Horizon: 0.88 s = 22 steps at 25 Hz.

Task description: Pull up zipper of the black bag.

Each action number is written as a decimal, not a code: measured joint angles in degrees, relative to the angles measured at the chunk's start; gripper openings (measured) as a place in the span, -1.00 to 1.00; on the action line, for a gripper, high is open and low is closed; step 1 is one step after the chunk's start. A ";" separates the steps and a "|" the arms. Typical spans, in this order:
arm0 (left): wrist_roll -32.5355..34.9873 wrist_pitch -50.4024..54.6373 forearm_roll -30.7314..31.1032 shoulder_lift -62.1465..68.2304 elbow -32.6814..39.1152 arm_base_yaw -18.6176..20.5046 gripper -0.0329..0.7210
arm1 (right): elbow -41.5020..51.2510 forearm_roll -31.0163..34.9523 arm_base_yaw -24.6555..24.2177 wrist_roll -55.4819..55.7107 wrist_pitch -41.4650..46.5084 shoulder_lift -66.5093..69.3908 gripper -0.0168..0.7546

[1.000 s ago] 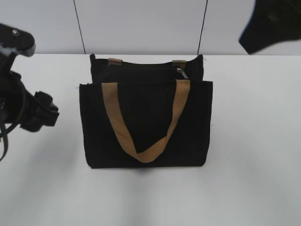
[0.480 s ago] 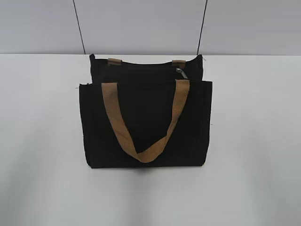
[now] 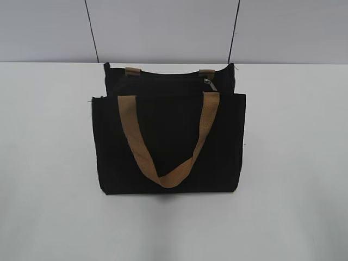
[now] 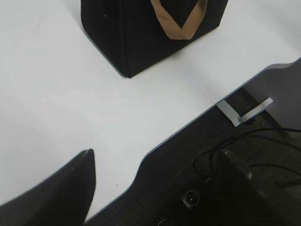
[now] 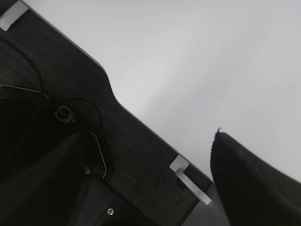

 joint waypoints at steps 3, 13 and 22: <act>0.06 -0.67 0.05 -0.80 0.19 0.00 0.65 | 2.03 -0.28 0.00 0.00 -3.86 0.03 0.66; 0.12 -0.89 0.09 -0.31 0.31 0.00 0.64 | 2.85 -0.03 0.00 -0.06 -5.25 0.59 0.54; 0.12 -0.89 0.09 -0.31 0.31 13.14 0.64 | 2.87 -0.02 -9.01 -0.06 -5.35 -5.52 0.54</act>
